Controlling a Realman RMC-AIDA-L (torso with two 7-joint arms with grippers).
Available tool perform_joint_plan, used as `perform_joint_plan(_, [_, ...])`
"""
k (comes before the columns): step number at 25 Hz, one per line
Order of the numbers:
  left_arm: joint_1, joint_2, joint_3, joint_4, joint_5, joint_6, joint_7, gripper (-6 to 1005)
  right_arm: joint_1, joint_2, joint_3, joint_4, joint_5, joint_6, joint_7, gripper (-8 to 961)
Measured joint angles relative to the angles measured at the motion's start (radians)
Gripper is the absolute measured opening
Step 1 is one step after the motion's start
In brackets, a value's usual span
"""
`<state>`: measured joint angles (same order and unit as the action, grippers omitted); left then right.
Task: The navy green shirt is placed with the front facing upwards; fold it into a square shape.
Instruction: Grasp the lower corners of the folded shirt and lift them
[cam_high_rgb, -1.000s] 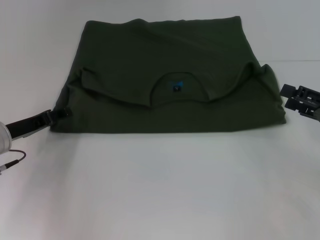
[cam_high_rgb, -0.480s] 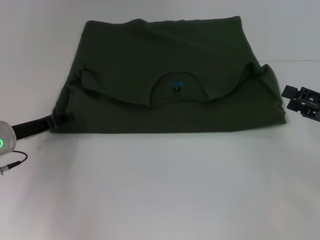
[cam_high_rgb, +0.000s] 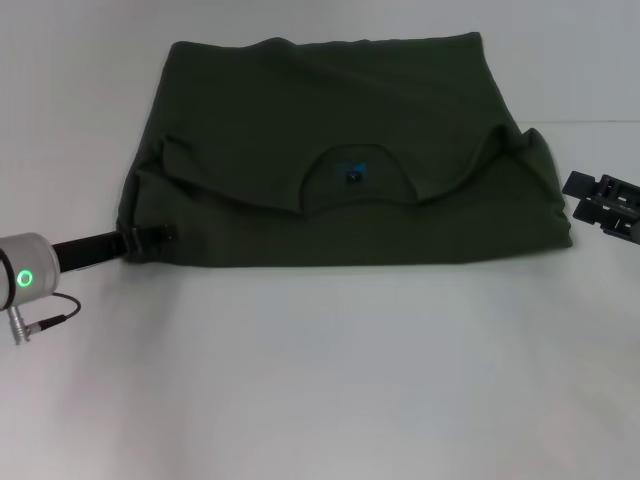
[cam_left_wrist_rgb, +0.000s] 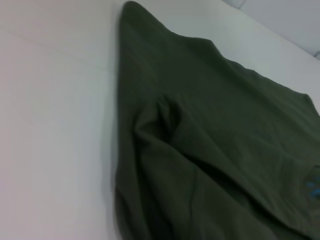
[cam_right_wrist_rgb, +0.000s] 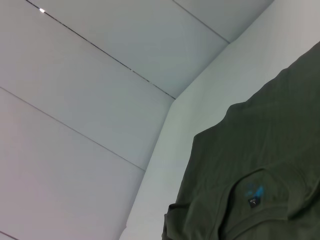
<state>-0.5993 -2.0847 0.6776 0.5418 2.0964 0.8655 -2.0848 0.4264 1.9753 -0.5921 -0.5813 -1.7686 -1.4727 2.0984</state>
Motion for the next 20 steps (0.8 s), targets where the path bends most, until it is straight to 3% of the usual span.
perform_joint_plan(9, [0.004,0.0,0.001,0.03,-0.002,0.01,-0.009,619,0.002,0.003,0.02,0.0,0.0,-0.003,0.0,835])
perform_joint_plan(15, [0.003,0.0,0.002,0.032,-0.001,0.005,-0.015,411,0.004,0.002,0.02,0.0,-0.003,-0.006,0.0,835])
perform_joint_plan(20, [0.003,0.002,0.001,0.033,-0.001,0.008,-0.015,175,0.006,-0.007,0.014,0.0,-0.012,-0.008,0.003,835])
